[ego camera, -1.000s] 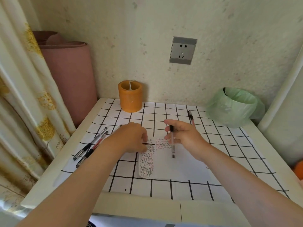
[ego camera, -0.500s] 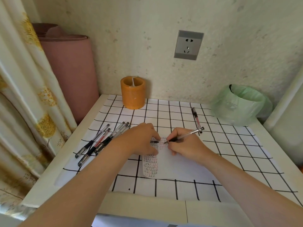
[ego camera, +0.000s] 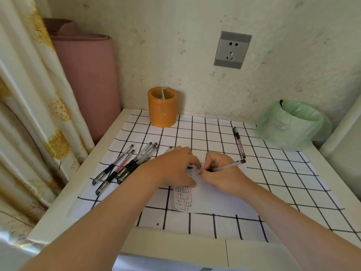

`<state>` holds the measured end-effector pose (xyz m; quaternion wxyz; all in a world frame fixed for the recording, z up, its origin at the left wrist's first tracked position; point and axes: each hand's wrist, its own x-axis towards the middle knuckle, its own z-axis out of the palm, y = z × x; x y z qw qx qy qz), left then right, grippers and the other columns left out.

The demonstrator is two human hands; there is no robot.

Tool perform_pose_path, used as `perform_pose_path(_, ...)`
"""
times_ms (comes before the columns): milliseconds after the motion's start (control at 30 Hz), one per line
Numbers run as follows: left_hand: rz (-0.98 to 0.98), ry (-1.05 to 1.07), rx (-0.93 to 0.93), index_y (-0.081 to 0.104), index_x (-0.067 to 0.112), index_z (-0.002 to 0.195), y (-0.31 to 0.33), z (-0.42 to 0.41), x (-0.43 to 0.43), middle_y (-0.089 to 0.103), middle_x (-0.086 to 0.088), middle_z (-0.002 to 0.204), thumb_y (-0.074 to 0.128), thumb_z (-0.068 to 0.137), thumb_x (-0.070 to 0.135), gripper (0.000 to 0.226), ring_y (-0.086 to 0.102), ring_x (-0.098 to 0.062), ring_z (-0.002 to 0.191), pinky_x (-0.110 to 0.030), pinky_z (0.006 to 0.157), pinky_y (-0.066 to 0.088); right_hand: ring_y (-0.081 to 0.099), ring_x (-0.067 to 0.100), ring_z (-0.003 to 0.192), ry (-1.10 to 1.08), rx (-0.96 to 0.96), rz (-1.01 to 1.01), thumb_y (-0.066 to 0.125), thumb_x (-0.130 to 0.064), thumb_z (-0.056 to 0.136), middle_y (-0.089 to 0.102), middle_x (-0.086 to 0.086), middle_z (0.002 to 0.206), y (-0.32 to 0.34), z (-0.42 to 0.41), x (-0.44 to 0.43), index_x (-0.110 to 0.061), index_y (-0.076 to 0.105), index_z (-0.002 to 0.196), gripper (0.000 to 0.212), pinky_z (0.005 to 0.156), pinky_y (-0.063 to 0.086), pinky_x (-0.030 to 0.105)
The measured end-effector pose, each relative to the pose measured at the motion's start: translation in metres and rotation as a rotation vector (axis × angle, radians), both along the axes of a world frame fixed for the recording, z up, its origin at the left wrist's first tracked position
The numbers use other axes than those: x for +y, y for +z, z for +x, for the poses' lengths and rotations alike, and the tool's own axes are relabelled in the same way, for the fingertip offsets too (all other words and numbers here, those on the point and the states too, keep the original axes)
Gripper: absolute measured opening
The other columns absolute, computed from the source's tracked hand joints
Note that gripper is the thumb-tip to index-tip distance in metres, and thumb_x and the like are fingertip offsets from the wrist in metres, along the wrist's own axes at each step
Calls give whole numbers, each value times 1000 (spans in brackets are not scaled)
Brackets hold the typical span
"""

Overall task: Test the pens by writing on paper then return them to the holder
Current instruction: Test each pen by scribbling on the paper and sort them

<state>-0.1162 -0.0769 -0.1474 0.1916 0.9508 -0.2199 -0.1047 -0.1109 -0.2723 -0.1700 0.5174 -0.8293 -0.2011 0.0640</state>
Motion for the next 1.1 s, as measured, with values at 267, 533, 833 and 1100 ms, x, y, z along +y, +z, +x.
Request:
perform_pose_path(267,1,6,-4,56,39,130,-1,1,-1,41,11,111,76,76,47,58,34,-11,116,-31,90,37,41,4,51,26,-39,-84,67,-11,73,52,-9,58,1,-3,2,-19,52,63,19,44,33,20)
perform_pose_path(533,-7,7,9,56,40,130,0,0,1,42,11,114,77,76,48,58,34,-12,119,-34,97,39,39,5,50,28,-36,-76,66,-3,77,49,-11,57,0,-6,0,-17,51,64,24,42,32,20)
perform_pose_path(833,-7,6,5,56,39,130,1,0,0,43,10,113,78,76,47,59,35,-12,118,-34,96,40,39,6,50,38,-17,-52,65,-1,75,49,-8,57,1,-4,0,-13,51,64,21,43,31,20)
perform_pose_path(1100,-13,6,7,56,39,130,1,0,0,41,11,111,77,76,47,59,34,-13,118,-33,95,40,42,6,53,70,-21,-68,66,-3,76,52,-8,61,0,-4,-1,-15,53,65,21,46,33,22)
